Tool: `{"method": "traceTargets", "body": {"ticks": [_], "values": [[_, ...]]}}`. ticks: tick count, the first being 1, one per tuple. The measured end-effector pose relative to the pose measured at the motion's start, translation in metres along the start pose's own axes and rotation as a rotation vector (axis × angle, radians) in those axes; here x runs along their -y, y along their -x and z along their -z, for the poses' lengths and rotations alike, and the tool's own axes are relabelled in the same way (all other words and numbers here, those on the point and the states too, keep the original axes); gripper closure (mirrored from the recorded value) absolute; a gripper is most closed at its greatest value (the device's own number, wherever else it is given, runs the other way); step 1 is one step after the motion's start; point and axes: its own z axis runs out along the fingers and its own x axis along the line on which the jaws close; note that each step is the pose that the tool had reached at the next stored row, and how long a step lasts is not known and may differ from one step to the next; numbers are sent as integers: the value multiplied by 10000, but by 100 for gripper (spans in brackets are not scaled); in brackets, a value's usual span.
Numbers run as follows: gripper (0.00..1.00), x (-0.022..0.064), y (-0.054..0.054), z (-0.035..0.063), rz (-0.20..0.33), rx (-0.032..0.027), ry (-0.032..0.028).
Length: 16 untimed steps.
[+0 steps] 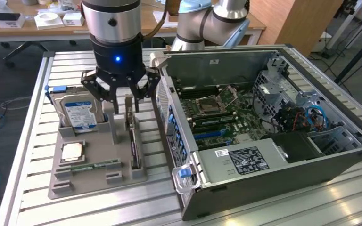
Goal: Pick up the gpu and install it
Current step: 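Pick up the gpu and move the gpu toward the slot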
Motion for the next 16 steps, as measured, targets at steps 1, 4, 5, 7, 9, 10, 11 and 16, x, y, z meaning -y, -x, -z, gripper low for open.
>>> {"method": "traceTargets", "body": {"ticks": [1,4,5,7,9,10,11,16], "values": [[53,1,0,-18,1,0,0],[53,4,-2,-73,-1,0,0],[53,5,-3,-90,-1,-1,0],[53,8,-3,-127,0,0,0],[53,11,-4,-161,0,-1,-1],[53,13,-4,-181,0,0,0],[53,14,-4,-199,0,0,0],[53,18,-6,-274,0,-1,0]]}}
